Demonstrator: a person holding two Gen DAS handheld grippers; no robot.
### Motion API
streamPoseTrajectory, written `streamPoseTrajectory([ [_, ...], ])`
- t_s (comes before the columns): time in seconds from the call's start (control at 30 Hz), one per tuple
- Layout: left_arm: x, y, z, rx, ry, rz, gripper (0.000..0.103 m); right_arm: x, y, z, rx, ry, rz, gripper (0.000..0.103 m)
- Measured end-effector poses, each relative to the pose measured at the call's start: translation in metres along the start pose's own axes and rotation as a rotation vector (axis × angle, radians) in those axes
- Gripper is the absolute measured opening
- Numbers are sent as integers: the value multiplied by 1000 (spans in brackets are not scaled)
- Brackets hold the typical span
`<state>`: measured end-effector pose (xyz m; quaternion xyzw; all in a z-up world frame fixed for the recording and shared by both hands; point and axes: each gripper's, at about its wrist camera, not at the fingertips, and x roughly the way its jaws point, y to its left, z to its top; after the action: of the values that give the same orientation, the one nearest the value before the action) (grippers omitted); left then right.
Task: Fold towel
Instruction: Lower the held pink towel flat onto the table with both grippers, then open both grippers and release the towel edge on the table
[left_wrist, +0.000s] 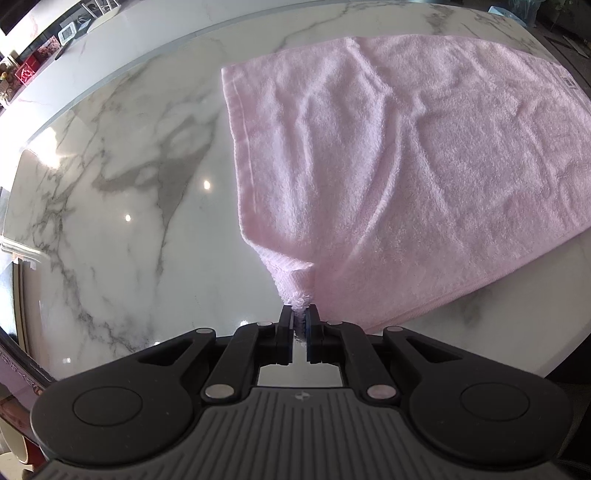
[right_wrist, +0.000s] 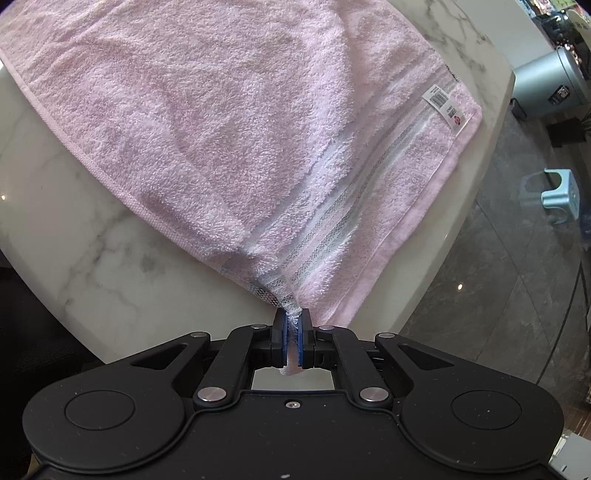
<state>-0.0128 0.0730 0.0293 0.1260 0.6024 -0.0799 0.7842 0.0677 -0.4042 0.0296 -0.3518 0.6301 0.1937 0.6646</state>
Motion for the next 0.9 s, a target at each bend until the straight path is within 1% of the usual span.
streamPoseTrajectory([
  [0.2,7,-3,-3,-9,14,2,7,6,-2,-3,29,-11,24,5],
  [0.27,6,-3,-4,-13,10,7,7,6,-4,-4,40,-13,33,9],
  [0.3,6,-3,-5,-16,8,8,9,5,-5,-4,48,-14,39,10],
  [0.33,5,-3,-5,-18,8,10,13,4,-6,-4,57,-16,45,12],
  [0.4,2,-2,-7,-24,4,17,16,1,-9,-6,77,-18,57,16],
  [0.47,-2,-2,-8,-30,-2,20,16,-2,-11,-9,96,-17,69,23],
  [0.63,-16,2,-13,-51,-43,14,17,-7,-20,-21,155,-13,60,24],
  [0.67,-19,3,-13,-55,-56,13,17,-8,-24,-24,196,-21,68,24],
  [0.77,-29,4,-12,-75,-108,14,17,-9,-40,-34,387,-62,121,24],
  [0.87,-35,6,-10,-117,-148,28,23,-2,-54,-48,587,-92,176,24],
  [0.9,-37,7,-9,-121,-151,29,25,0,-56,-52,638,-96,187,24],
])
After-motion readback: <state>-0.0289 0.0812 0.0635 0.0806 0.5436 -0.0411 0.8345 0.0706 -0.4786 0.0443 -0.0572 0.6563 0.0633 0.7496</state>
